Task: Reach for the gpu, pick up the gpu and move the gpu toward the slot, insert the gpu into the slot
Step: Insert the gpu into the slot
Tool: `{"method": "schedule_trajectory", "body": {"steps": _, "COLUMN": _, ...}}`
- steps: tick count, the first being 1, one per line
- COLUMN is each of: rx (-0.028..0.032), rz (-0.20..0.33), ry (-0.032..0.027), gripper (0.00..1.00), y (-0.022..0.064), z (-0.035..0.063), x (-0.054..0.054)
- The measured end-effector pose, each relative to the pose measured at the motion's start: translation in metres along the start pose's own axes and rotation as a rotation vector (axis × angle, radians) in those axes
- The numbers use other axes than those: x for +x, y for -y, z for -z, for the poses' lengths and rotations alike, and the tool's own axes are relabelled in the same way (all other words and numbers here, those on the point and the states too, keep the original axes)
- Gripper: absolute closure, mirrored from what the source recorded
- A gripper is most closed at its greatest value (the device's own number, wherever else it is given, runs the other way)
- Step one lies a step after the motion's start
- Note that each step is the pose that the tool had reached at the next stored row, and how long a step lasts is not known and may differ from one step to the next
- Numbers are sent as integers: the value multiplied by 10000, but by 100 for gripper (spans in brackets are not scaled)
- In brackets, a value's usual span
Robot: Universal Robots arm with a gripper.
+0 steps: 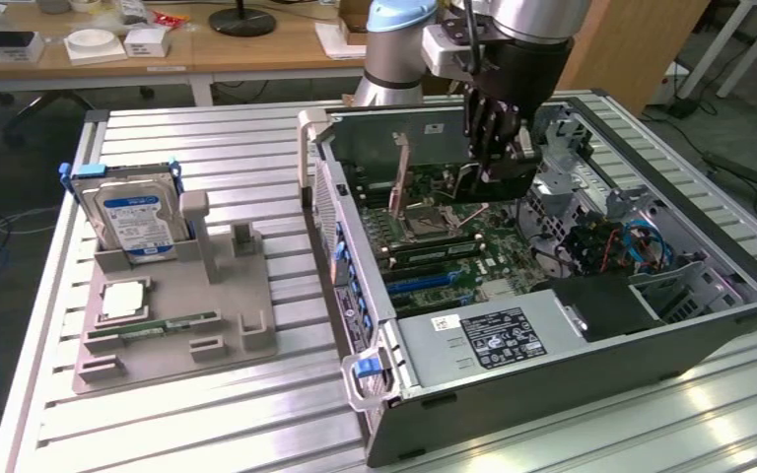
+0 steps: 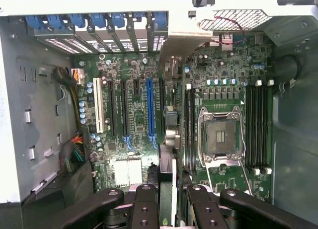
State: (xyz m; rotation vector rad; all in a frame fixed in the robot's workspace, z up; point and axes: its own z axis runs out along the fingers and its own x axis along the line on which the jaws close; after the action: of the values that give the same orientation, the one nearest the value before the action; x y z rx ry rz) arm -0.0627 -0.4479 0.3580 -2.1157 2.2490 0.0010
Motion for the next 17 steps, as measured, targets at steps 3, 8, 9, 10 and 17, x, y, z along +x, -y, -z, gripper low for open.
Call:
{"method": "schedule_trajectory", "body": {"steps": 3, "rx": 0, "rz": 0, "ry": 0, "gripper": 73, "y": -17, "z": -19, "x": 2}}
{"method": "schedule_trajectory", "body": {"steps": 8, "rx": 0, "rz": 1, "ry": 0, "gripper": 73, "y": -25, "z": -54, "x": 4}}
{"method": "schedule_trajectory", "body": {"steps": 9, "rx": -5, "rz": 1, "ry": 0, "gripper": 73, "y": -25, "z": -62, "x": 4}}
{"method": "schedule_trajectory", "body": {"steps": 10, "rx": -18, "rz": -1, "ry": -1, "gripper": 73, "y": -26, "z": -71, "x": 5}}
{"method": "schedule_trajectory", "body": {"steps": 17, "rx": -163, "rz": -8, "ry": -10, "gripper": 73, "y": -28, "z": -122, "x": 9}}
